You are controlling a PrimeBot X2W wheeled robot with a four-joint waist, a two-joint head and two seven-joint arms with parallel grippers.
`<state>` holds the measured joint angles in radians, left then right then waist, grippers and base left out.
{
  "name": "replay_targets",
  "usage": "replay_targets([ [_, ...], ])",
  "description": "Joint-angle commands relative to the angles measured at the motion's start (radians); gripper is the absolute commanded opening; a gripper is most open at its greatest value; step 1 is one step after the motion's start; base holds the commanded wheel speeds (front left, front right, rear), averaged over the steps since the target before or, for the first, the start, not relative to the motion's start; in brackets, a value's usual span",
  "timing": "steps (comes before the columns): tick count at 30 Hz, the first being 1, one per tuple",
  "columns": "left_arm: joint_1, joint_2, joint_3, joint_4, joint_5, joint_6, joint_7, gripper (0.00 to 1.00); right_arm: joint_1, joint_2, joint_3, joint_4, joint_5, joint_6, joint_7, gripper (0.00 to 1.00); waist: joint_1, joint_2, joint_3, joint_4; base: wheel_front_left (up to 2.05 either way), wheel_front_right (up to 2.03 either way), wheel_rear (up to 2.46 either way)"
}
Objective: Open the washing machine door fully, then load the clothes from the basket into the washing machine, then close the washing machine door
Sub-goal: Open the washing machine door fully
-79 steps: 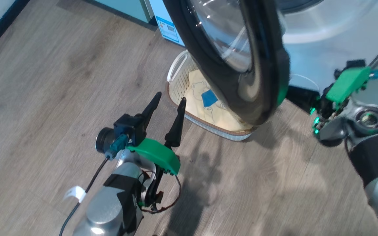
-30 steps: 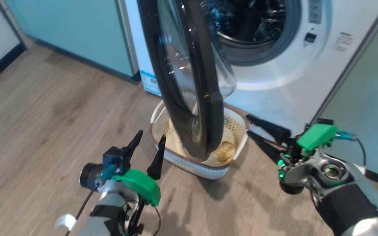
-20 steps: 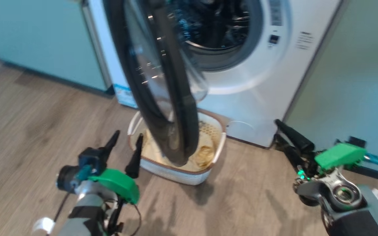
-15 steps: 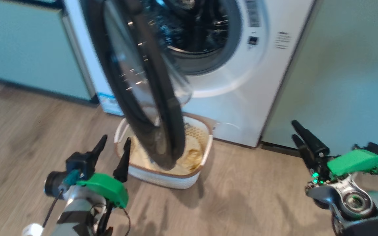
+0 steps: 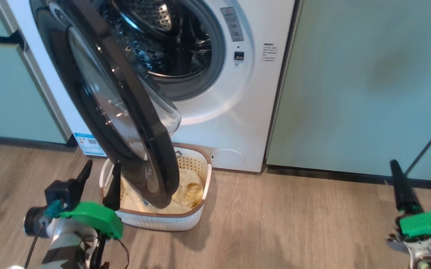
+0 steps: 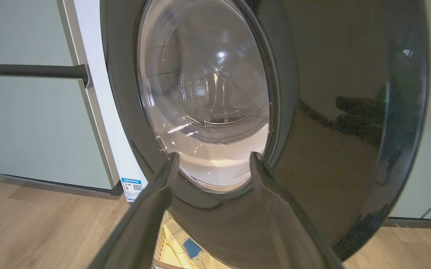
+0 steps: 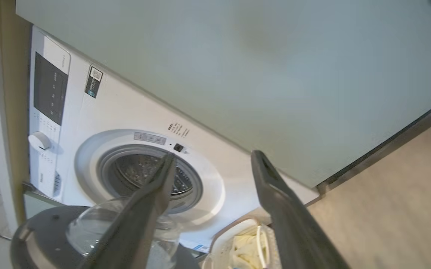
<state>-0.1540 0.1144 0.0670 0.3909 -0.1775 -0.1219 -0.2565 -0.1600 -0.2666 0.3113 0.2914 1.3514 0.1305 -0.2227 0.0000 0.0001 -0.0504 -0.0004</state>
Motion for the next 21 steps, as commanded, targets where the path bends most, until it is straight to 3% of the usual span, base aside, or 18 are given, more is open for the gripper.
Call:
replay_targets([
  [1,-0.033,0.030,0.047,-0.033,-0.001,-0.002,-0.005,1.00,-0.022,-0.036,0.013,-0.020,-0.044,0.000,-0.026,1.00,0.0000,-0.0001,-0.006,-0.011,0.00,0.00,0.00],
  [4,-0.028,0.032,0.061,-0.031,0.002,-0.004,-0.005,1.00,-0.003,-0.045,-0.062,-0.022,-0.156,0.000,-0.038,1.00,0.0000,-0.0001,-0.009,-0.024,0.00,0.00,0.00],
  [11,-0.027,0.040,0.083,-0.025,0.004,-0.007,-0.005,1.00,0.081,0.001,-0.230,-0.117,-0.526,0.000,-0.039,1.00,0.0000,-0.0001,-0.012,-0.052,0.00,0.00,0.00],
  [16,-0.030,0.046,0.092,-0.020,0.004,-0.008,-0.005,1.00,0.126,0.029,-0.264,-0.175,-0.720,0.000,-0.039,1.00,0.0000,-0.0001,-0.015,-0.067,0.00,0.00,0.00],
  [21,-0.035,0.051,0.093,-0.013,0.004,-0.008,-0.005,1.00,0.173,0.021,-0.220,-0.211,-0.920,0.000,-0.039,1.00,0.0000,-0.0001,-0.017,-0.078,0.00,0.00,0.00],
])
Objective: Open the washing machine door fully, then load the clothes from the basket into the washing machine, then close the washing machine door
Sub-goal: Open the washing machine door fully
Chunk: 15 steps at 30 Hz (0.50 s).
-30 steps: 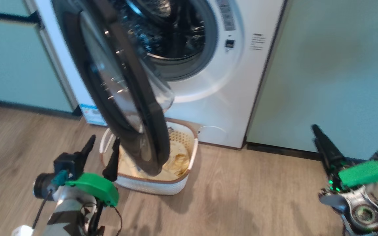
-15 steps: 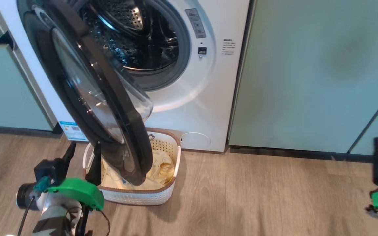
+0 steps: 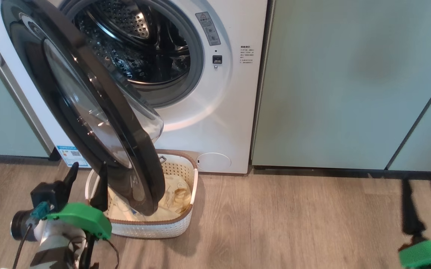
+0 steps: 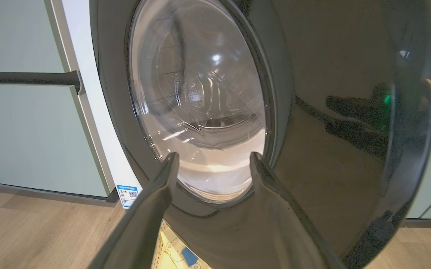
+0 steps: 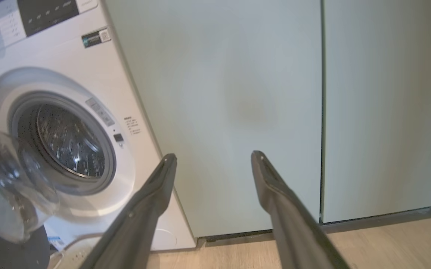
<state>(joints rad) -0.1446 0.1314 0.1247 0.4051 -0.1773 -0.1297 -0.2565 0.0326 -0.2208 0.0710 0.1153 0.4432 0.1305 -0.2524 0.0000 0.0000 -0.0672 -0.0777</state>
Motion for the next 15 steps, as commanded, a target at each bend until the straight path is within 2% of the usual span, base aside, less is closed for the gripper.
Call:
replay_targets([
  [1,-0.045,0.035,0.034,-0.026,0.004,-0.001,-0.005,1.00,-0.011,-0.024,0.029,-0.034,-0.033,0.000,-0.009,1.00,0.0000,0.0000,0.000,-0.001,0.00,0.00,0.00],
  [4,-0.046,0.037,0.028,-0.024,-0.001,-0.001,-0.005,1.00,0.006,-0.019,0.045,-0.032,-0.083,0.000,-0.009,1.00,0.0000,0.0000,-0.002,-0.002,0.00,0.00,0.00],
  [15,-0.045,0.034,0.016,-0.015,-0.012,-0.001,-0.005,1.00,0.051,0.017,0.021,-0.004,-0.154,0.000,-0.009,1.00,0.0000,0.0000,-0.006,0.001,0.00,0.00,0.00],
])
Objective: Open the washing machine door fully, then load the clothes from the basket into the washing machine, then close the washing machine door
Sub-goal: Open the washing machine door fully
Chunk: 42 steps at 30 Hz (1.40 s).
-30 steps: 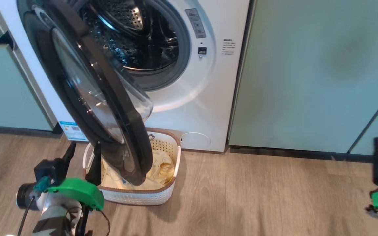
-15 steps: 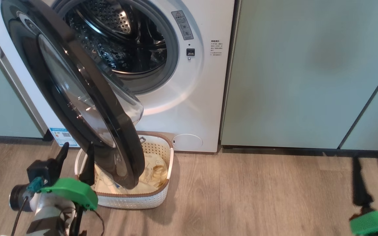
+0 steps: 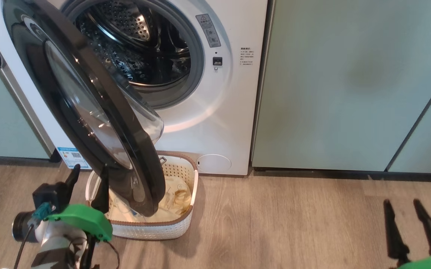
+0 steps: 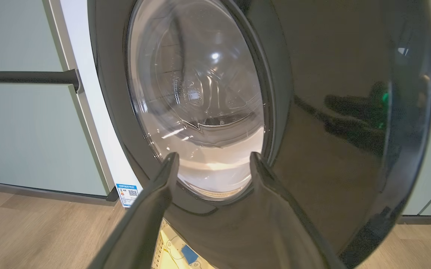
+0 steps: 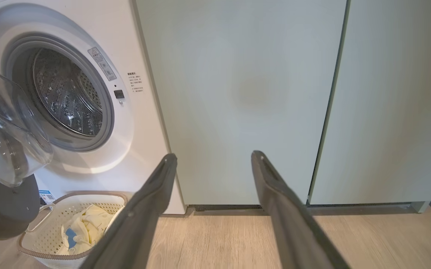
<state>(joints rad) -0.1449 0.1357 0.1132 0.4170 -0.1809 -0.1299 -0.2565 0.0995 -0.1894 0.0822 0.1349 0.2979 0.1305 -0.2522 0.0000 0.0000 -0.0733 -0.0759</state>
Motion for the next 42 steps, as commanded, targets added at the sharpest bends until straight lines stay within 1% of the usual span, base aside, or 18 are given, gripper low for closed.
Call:
replay_targets([
  [1,-0.044,0.031,0.027,-0.027,-0.010,-0.001,-0.005,1.00,-0.013,-0.012,0.009,-0.023,-0.013,0.000,-0.009,1.00,0.0000,0.0000,0.000,-0.001,0.00,0.00,0.00],
  [10,-0.042,0.029,0.025,-0.027,-0.013,-0.001,-0.005,1.00,-0.013,0.000,-0.001,-0.014,-0.022,0.000,-0.009,1.00,0.0000,0.0000,-0.002,-0.005,0.00,0.00,0.00],
  [26,-0.042,0.032,0.007,-0.015,-0.018,-0.001,-0.005,1.00,-0.020,-0.012,0.015,-0.004,-0.031,0.000,-0.010,1.00,0.0000,0.0000,-0.004,0.011,0.00,0.00,0.00],
  [27,-0.042,0.032,0.008,-0.015,-0.020,-0.001,-0.005,0.93,-0.021,-0.011,0.015,-0.002,-0.031,0.000,-0.010,1.00,0.0000,0.0000,-0.004,0.012,0.00,0.00,0.00],
  [28,-0.041,0.031,0.009,-0.014,-0.022,-0.001,-0.005,0.66,-0.022,-0.011,0.015,-0.001,-0.031,0.000,-0.010,1.00,0.0000,0.0000,-0.004,0.013,0.00,0.00,0.00],
  [29,-0.040,0.031,0.011,-0.013,-0.023,-0.001,-0.005,0.36,-0.022,-0.010,0.014,0.000,-0.030,0.000,-0.010,1.00,0.0000,0.0000,-0.004,0.015,0.00,0.00,0.00],
  [30,-0.041,0.030,0.018,-0.019,-0.023,-0.001,-0.005,0.01,-0.022,-0.009,0.014,0.000,-0.030,0.000,-0.010,1.00,0.0000,0.0000,-0.004,0.016,0.00,0.00,0.00],
  [36,-0.048,0.026,0.079,-0.061,-0.029,0.003,-0.005,0.00,-0.024,-0.009,0.014,0.003,-0.026,0.000,-0.010,1.00,0.0000,0.0000,-0.001,0.021,0.00,0.00,0.00],
  [42,-0.096,0.021,0.182,-0.187,-0.052,0.038,-0.005,0.00,-0.022,-0.006,0.013,0.006,-0.024,0.000,-0.010,1.00,0.0000,0.0000,-0.002,0.030,0.00,0.00,0.00],
])
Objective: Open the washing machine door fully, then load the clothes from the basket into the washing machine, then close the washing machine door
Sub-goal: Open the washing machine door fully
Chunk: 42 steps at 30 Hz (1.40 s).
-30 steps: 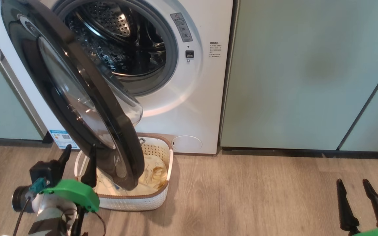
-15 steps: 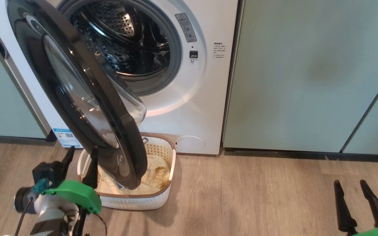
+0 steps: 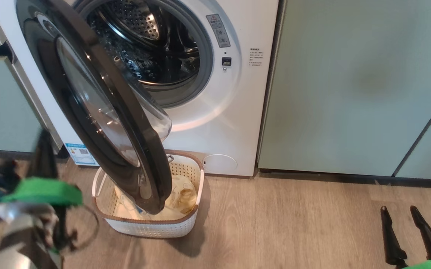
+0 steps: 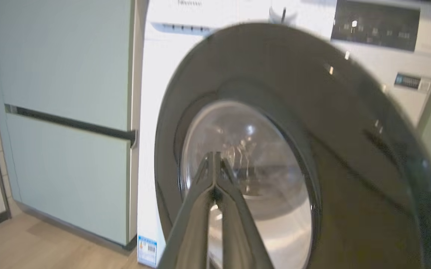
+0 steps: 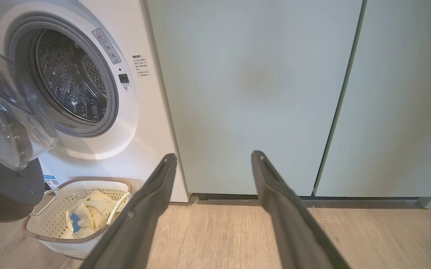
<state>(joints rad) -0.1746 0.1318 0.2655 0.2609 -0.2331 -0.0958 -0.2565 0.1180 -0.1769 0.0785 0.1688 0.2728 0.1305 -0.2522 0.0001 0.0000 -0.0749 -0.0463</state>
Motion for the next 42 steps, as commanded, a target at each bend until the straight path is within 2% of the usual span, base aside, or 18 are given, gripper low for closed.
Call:
replay_targets([
  [1,-0.079,0.028,0.045,-0.054,-0.008,0.006,-0.005,0.00,-0.040,-0.018,0.016,-0.028,0.002,0.000,-0.010,1.00,-0.0001,0.0000,0.001,0.002,0.00,0.00,0.00],
  [7,-0.196,0.043,0.083,-0.192,-0.080,0.006,0.015,0.00,-0.037,-0.018,0.012,-0.027,0.007,0.000,-0.010,1.00,-0.0001,0.0000,0.004,0.017,0.00,0.00,0.00],
  [12,-0.301,0.028,0.030,-0.330,-0.128,0.000,0.083,0.00,-0.036,-0.017,0.014,-0.026,0.008,0.000,-0.010,1.00,-0.0001,0.0000,0.010,0.029,0.00,0.00,0.00],
  [20,-0.389,-0.049,-0.215,-0.484,-0.156,-0.013,0.199,0.00,-0.040,-0.015,0.015,-0.023,0.015,0.000,-0.010,1.00,-0.0001,0.0000,0.020,0.047,0.00,0.00,0.00],
  [29,-0.364,-0.079,-0.520,-0.576,-0.174,0.026,0.296,0.00,-0.055,-0.017,0.025,-0.021,0.026,0.000,-0.010,1.00,-0.0001,0.0000,0.031,0.033,0.00,0.00,0.00],
  [36,-0.266,-0.081,-0.730,-0.537,-0.185,0.051,0.307,0.00,-0.056,-0.018,0.024,-0.017,0.028,0.000,-0.010,1.00,-0.0001,0.0000,0.034,0.021,0.00,0.00,0.00],
  [42,-0.226,-0.081,-0.823,-0.454,-0.164,0.054,0.274,0.00,-0.056,-0.019,0.023,-0.019,0.028,0.000,-0.010,1.00,-0.0001,0.0000,0.036,0.021,0.00,0.00,0.00],
])
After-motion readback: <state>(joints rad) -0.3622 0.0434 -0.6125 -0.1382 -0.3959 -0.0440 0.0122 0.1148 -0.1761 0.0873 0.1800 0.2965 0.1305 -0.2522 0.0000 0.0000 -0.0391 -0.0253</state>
